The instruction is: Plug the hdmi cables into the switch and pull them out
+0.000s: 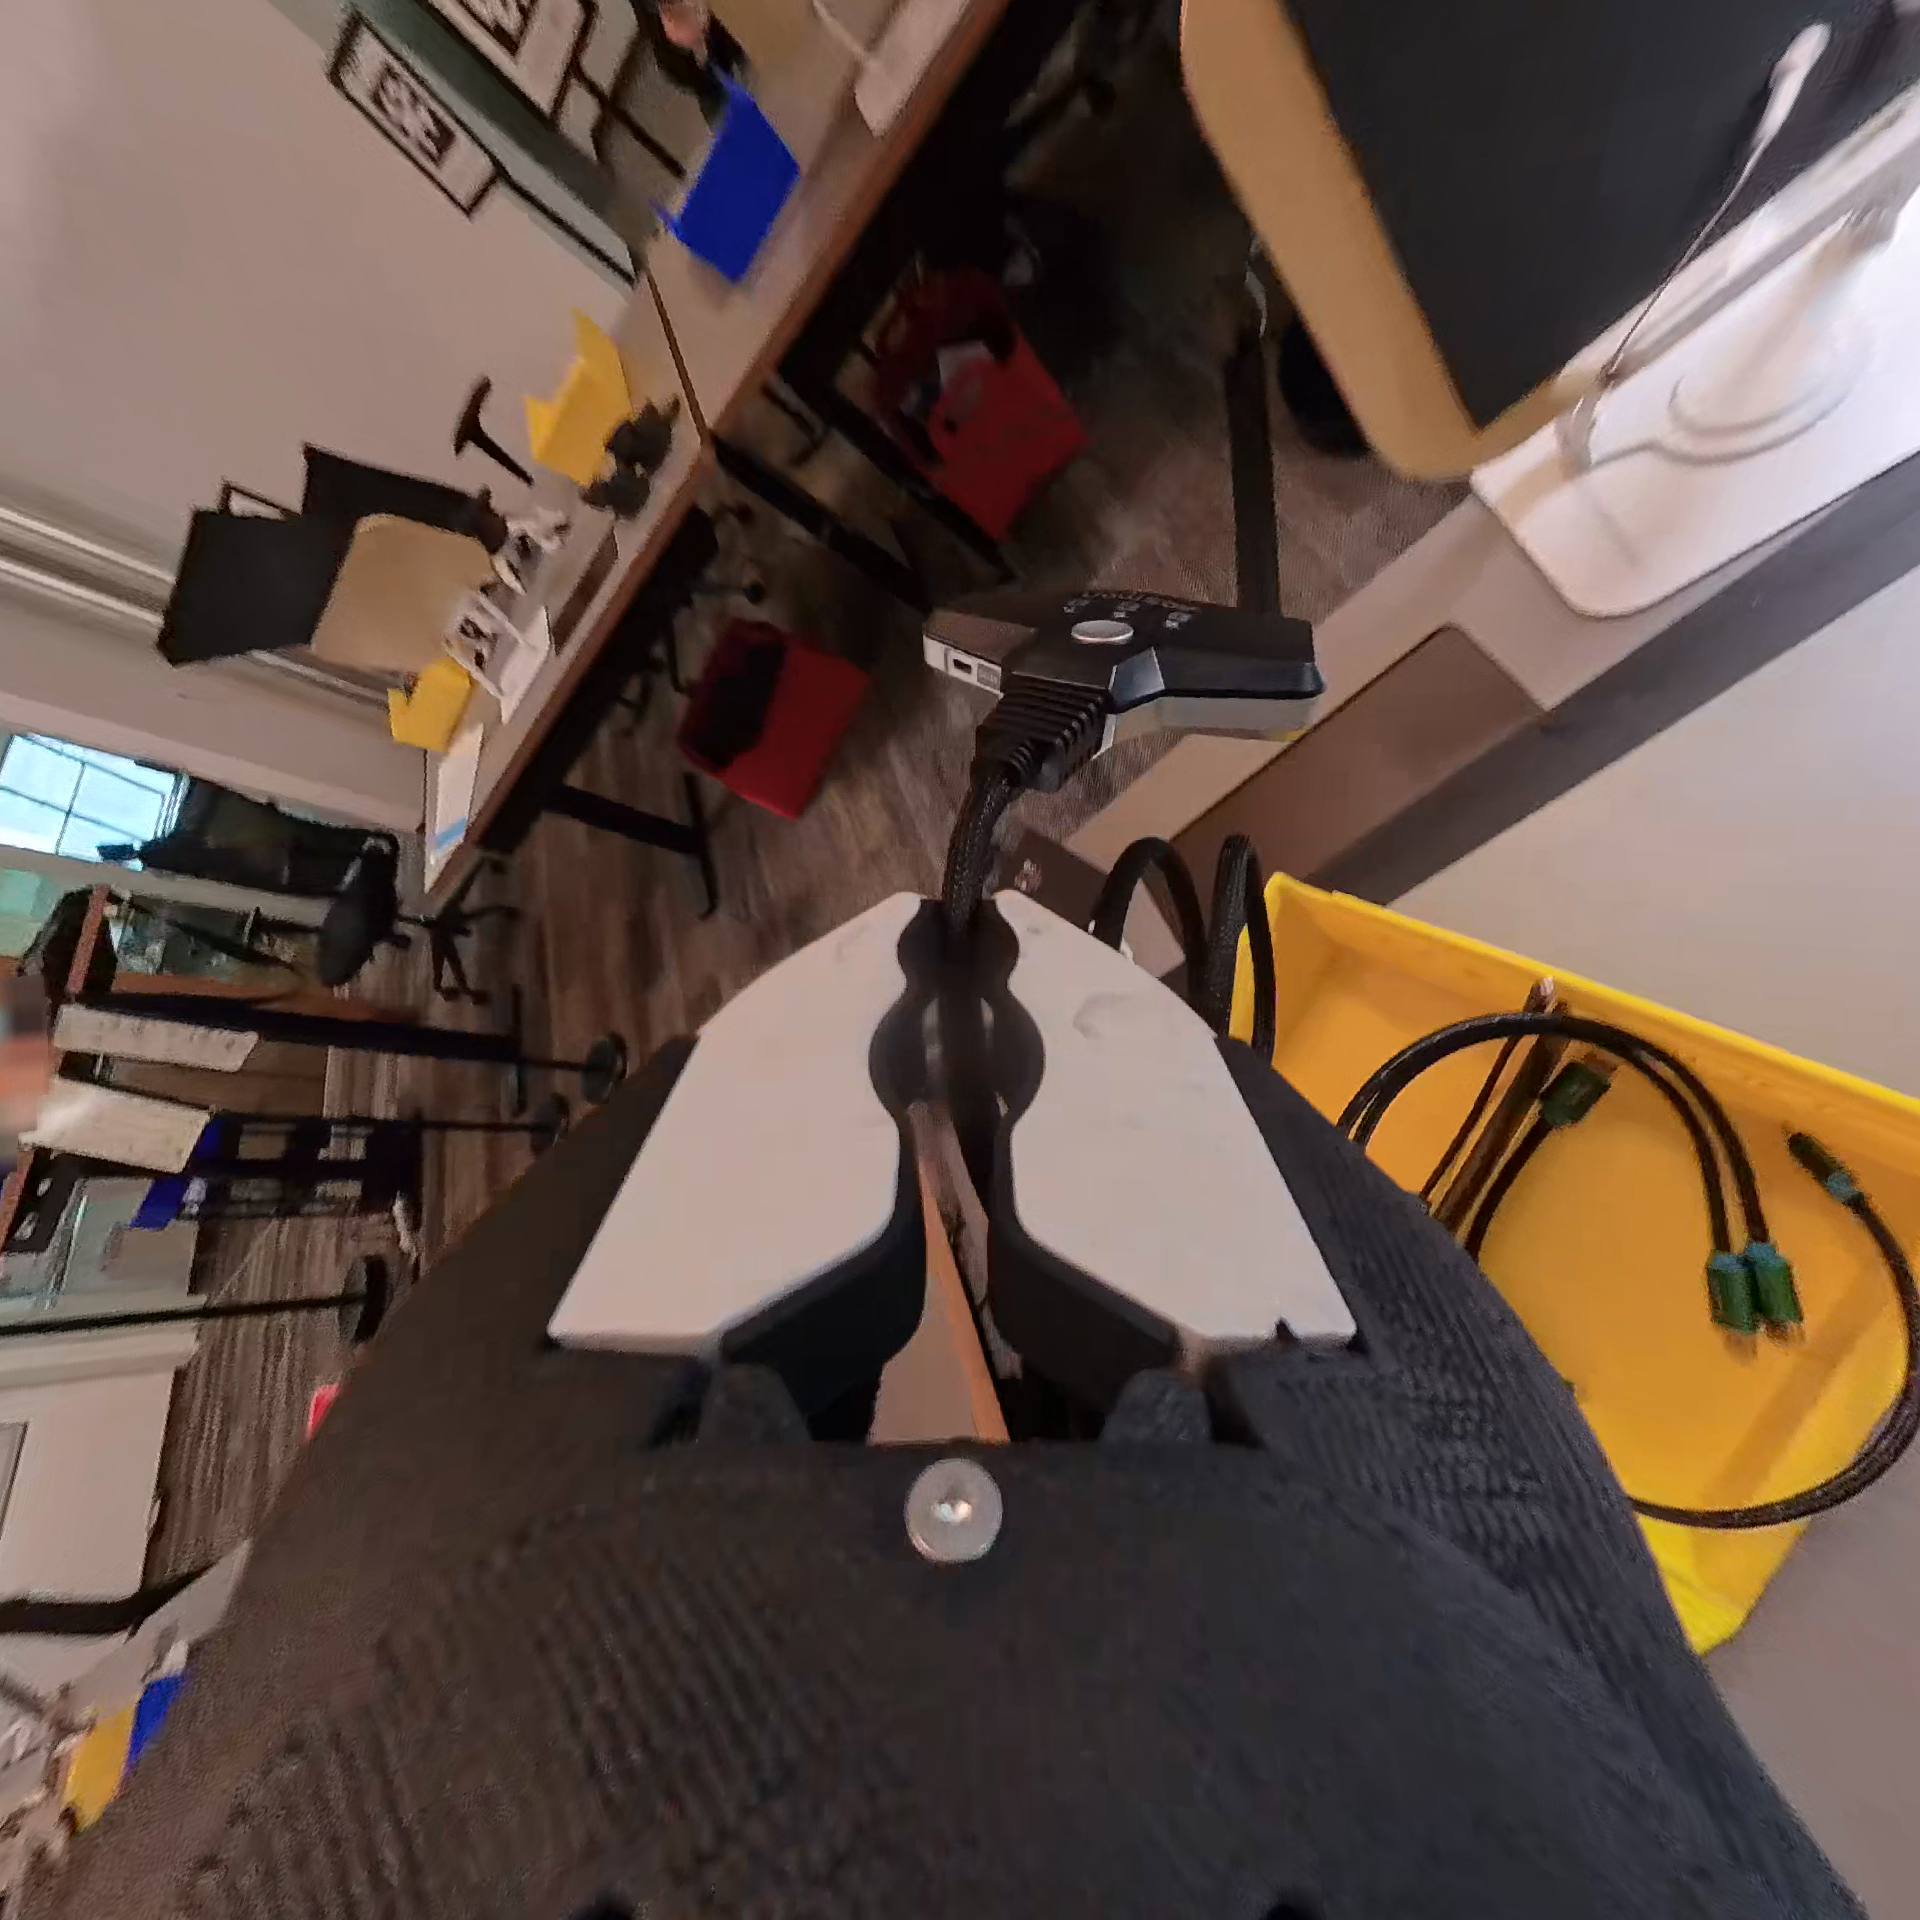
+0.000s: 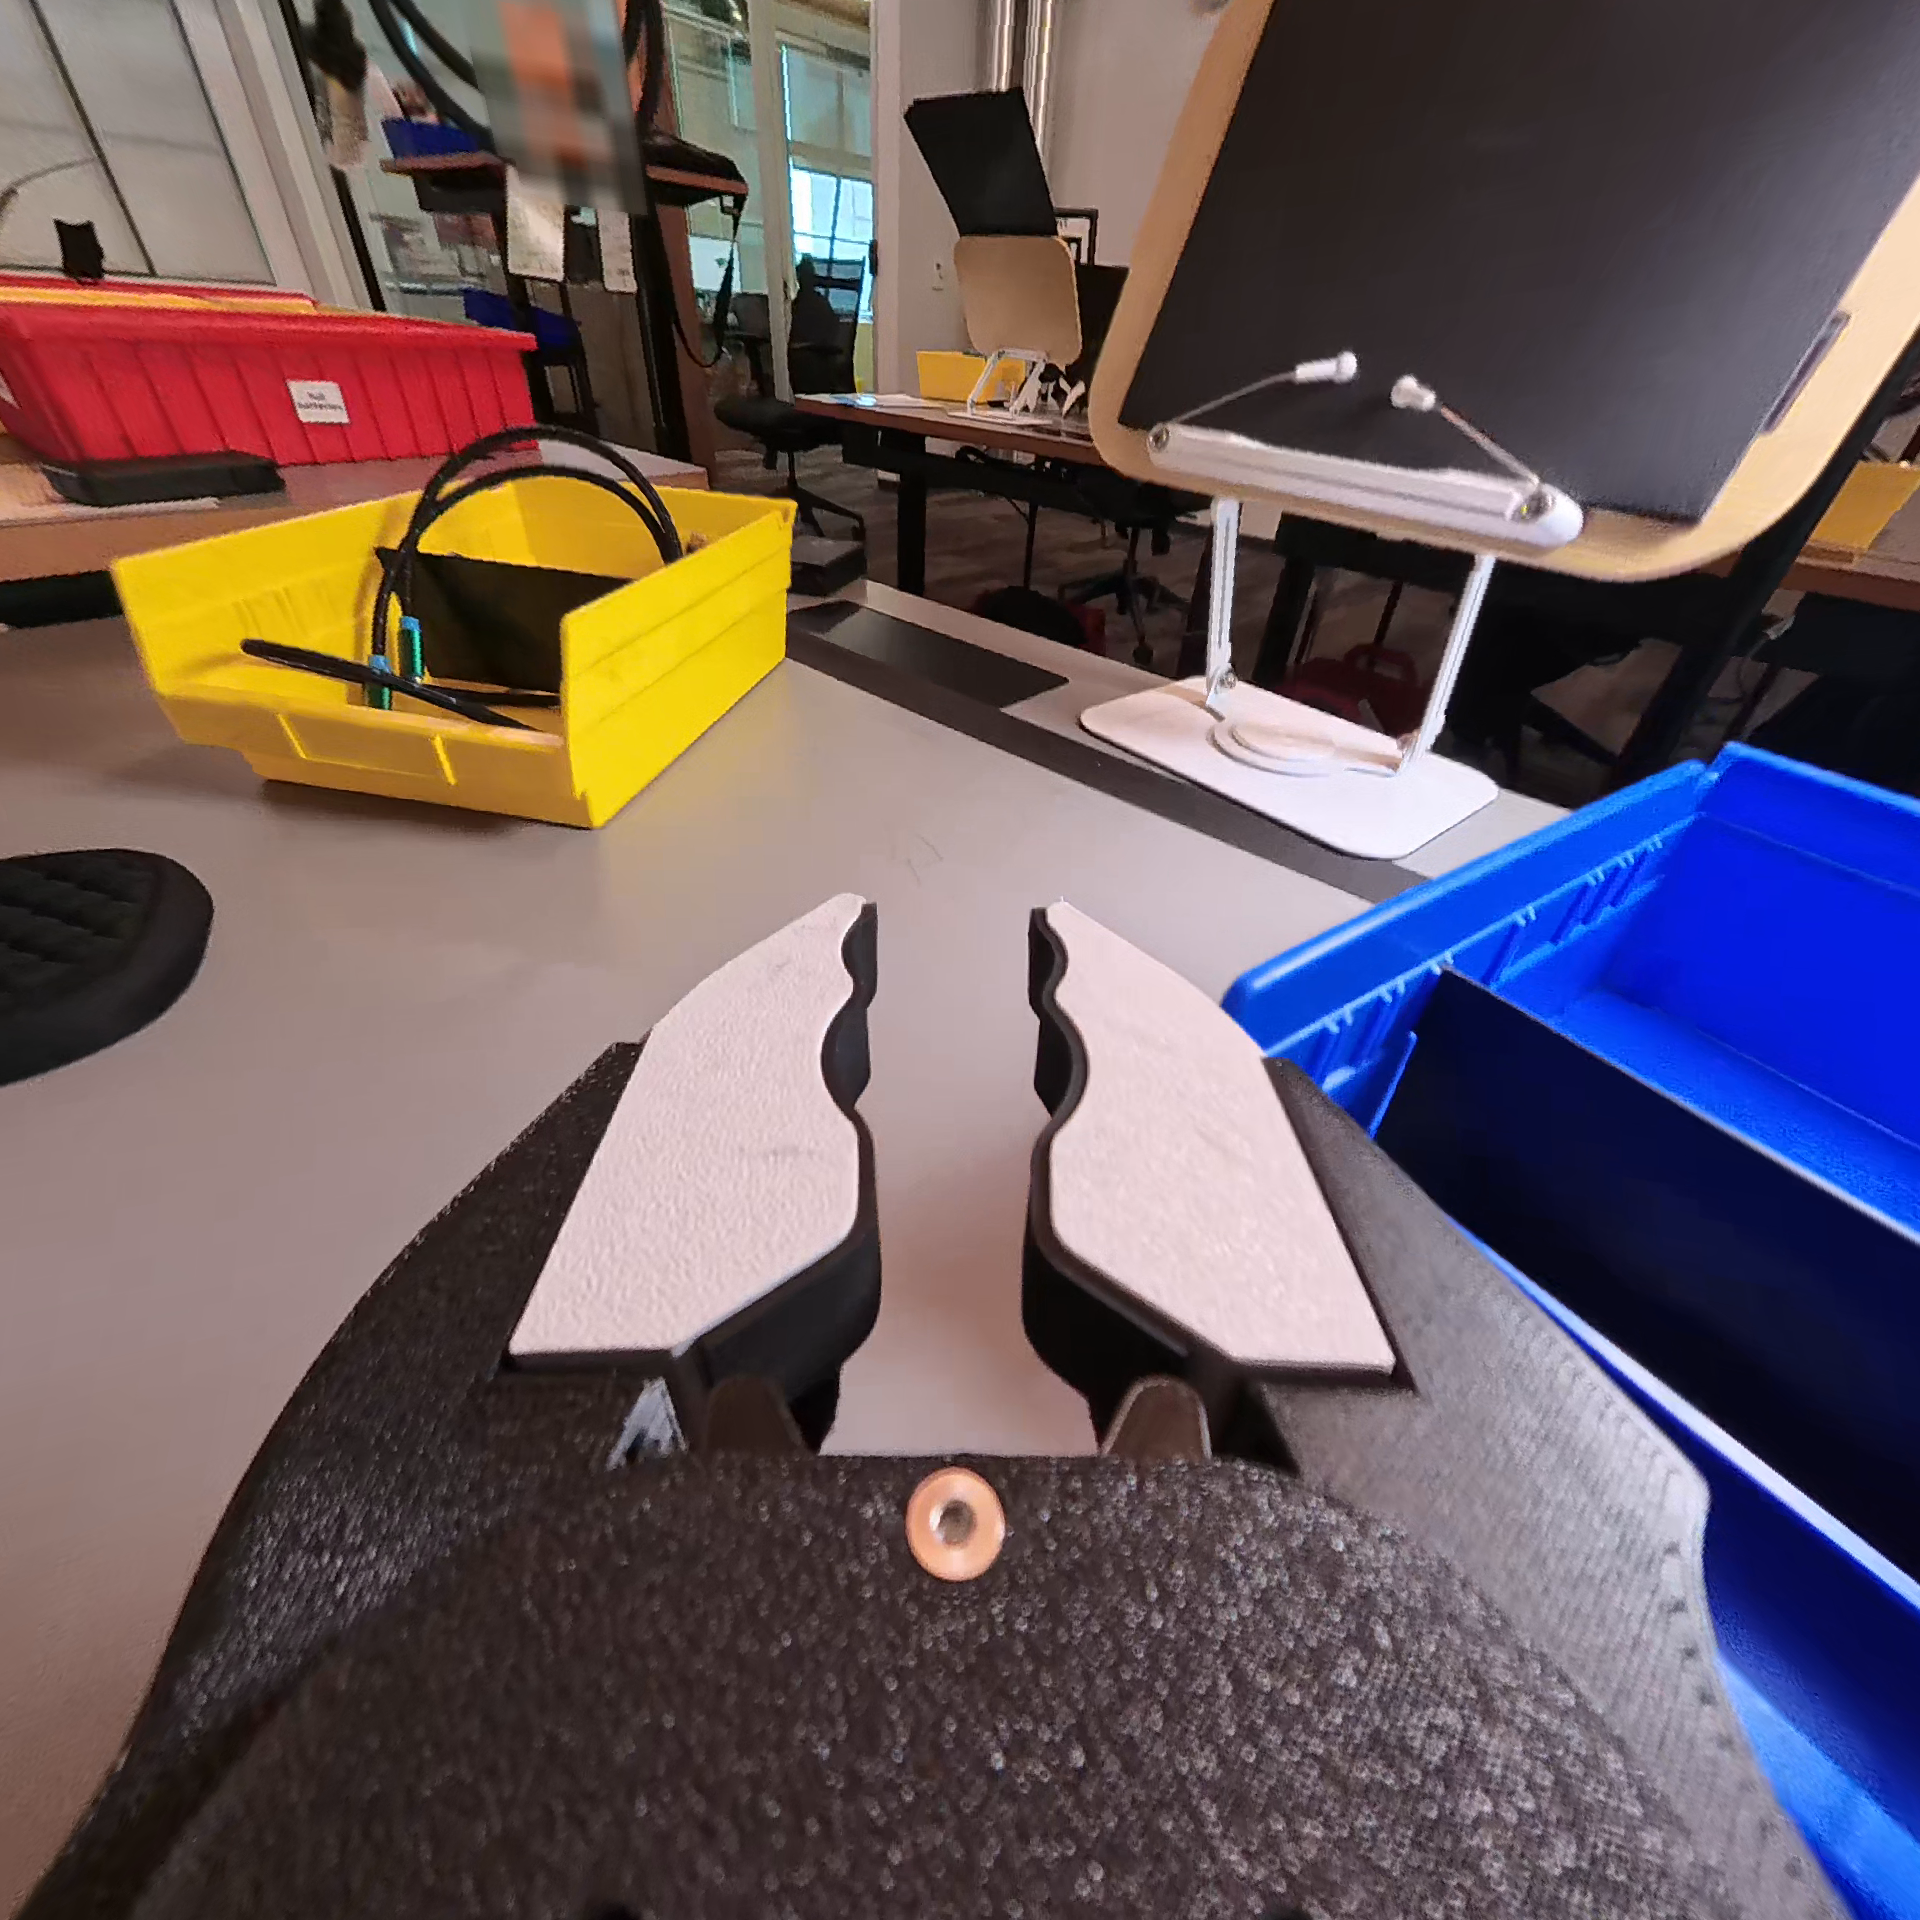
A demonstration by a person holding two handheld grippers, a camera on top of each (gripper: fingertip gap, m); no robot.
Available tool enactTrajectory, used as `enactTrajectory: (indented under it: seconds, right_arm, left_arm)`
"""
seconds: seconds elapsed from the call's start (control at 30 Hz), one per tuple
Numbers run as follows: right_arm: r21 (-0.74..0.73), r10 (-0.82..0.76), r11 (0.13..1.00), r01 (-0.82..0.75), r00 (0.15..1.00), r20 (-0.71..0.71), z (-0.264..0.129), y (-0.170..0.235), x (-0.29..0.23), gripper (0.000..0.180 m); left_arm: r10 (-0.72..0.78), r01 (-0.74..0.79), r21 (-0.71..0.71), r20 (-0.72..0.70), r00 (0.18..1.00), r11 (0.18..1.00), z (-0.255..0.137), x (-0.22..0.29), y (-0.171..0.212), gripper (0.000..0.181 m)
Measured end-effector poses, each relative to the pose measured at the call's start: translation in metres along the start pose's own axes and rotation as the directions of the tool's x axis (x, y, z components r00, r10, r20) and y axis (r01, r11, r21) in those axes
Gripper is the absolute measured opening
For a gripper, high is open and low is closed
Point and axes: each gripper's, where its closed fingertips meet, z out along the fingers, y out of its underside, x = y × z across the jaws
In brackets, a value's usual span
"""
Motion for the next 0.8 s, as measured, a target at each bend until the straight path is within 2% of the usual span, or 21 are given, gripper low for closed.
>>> enactTrajectory:
  seconds: [0.03, 0.2, 0.33, 0.4, 0.5, 0.63, 0.7, 0.8]
  right_arm:
    - [0.014, -0.007, 1.0, 0.007, 1.0, 0.002, 0.0, -0.007, -0.001, 0.027]
    - [0.111, -0.064, 0.992, 0.059, 0.997, 0.039, 0.001, -0.074, -0.003, 0.028]
    - [0.18, -0.127, 0.978, 0.105, 0.985, 0.113, 0.001, -0.143, -0.006, 0.031]
    - [0.197, -0.142, 0.974, 0.108, 0.976, 0.164, 0.0, -0.168, -0.008, 0.031]
    - [0.16, -0.09, 0.986, 0.039, 0.939, 0.333, -0.001, -0.179, -0.014, 0.031]
    - [0.064, -0.064, 0.997, 0.037, 0.869, 0.491, -0.005, -0.155, -0.015, 0.04]
    - [0.027, -0.031, 0.999, 0.019, 0.779, 0.626, -0.017, -0.145, -0.031, 0.044]
    - [-0.039, 0.002, 0.998, 0.055, 0.553, 0.833, -0.041, -0.124, -0.074, 0.048]
  left_arm:
    - [-0.005, 0.005, 0.038, -0.007, 1.0, 0.999, -0.009, 0.001, -0.008, 0.008]
    - [0.053, -0.025, 0.222, -0.121, 0.991, 0.975, -0.05, 0.042, -0.046, 0.008]
    - [0.163, -0.052, 0.357, -0.288, 0.944, 0.933, -0.072, 0.108, -0.063, 0.008]
    - [0.268, -0.086, 0.454, -0.353, 0.897, 0.887, -0.081, 0.148, -0.068, 0.008]
    - [0.414, -0.085, 0.578, -0.466, 0.782, 0.811, -0.099, 0.214, -0.066, 0.008]
    - [0.598, -0.006, 0.732, -0.551, 0.582, 0.681, -0.131, 0.292, -0.051, 0.008]
    - [0.666, 0.062, 0.768, -0.59, 0.456, 0.638, -0.147, 0.326, -0.04, 0.008]
    - [0.733, 0.089, 0.774, -0.624, 0.272, 0.626, -0.156, 0.372, -0.022, 0.008]
